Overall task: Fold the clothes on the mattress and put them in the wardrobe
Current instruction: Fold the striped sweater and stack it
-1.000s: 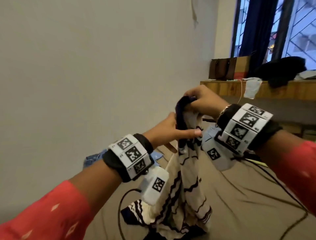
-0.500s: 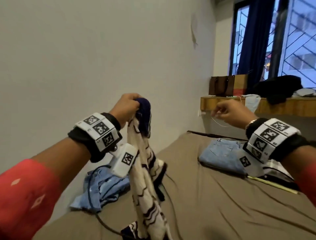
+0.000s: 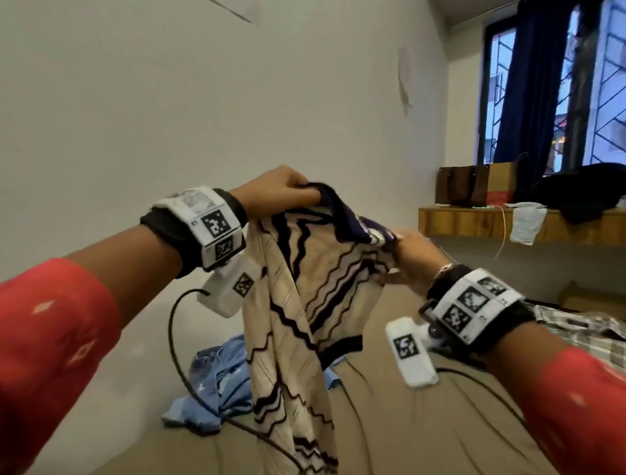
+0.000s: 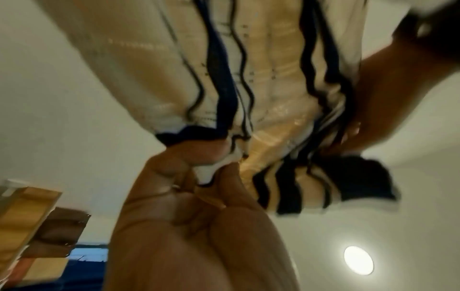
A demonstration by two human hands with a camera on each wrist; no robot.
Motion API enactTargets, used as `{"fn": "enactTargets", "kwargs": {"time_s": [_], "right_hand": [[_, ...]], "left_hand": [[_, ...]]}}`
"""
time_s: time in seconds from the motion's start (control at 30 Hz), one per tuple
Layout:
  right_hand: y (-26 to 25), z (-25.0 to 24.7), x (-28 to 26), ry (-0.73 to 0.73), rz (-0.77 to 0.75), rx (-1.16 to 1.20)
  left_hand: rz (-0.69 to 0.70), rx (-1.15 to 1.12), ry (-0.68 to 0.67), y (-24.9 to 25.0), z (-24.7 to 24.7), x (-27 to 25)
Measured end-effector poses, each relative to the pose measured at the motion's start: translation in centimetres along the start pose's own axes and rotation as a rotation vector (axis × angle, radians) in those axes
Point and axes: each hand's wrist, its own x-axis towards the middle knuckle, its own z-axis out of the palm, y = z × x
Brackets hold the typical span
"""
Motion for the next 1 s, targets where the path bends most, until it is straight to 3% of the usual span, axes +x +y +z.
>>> {"fn": "enactTargets", "kwargs": {"time_s": [0.07,0.13,0.2,0.3,0.43,0.53,0.6,0.67,0.77,0.8,0.83,0.9,0.93,0.97,1.0], "right_hand": [[-2.8,-1.8,0.9,0.039,-0.094,-0.047],[-5.7,-3.0,2.0,0.09,-0.2,-0.153],[-8.3,-4.0,2.7,0.158,-0.291,-0.25],[-10.4,-5.5,3.3,0.21,-0.345,-0.401],[-11.2,-7.5,1.8,0.123,-0.364,-0.7],[-10.9,-8.7,0.6,-0.053,-0.24,-0.953],[-10.3,-9.1,0.5,-0.034,-0.183,-1.049],[-9.8,-8.9,0.3,0.019,-0.2,-1.037],[-8.5,-7.6,0.4,0.054,-0.211,-0.952],[-8.0,-7.0,0.5,0.051,-0.194,-0.919],[-7.4,-6.2,0.5,0.045,-0.183,-0.874],[-6.7,-4.9,0.4,0.042,-0.126,-0.754],[-6.5,-4.5,0.6,0.042,-0.096,-0.683],[-6.4,-4.3,0.7,0.047,-0.08,-0.616],[-6.4,-4.4,0.8,0.055,-0.075,-0.559]], "left_hand": [[-0.01,0.208,-0.13,-0.7,0.0,-0.4],[0.0,0.314,-0.084,-1.2,0.3,-0.1],[-0.025,0.191,0.023,-1.2,0.2,0.2],[-0.088,0.035,0.079,-0.9,0.0,0.5],[-0.092,-0.1,0.133,0.0,0.3,1.1],[-0.133,-0.284,0.119,0.5,0.3,1.2],[-0.142,-0.283,0.113,0.4,0.7,1.1],[-0.149,-0.164,0.047,0.6,1.7,0.8],[-0.144,-0.057,-0.21,0.9,3.7,0.5],[-0.077,-0.05,-0.197,1.6,4.5,0.2],[0.073,-0.006,-0.09,2.5,5.5,-0.4],[0.579,0.197,0.246,4.8,8.3,-1.9],[0.846,0.323,0.346,5.7,9.9,-2.6],[1.098,0.45,0.354,6.3,11.6,-3.3],[1.267,0.575,0.275,6.5,13.2,-4.0]]}}
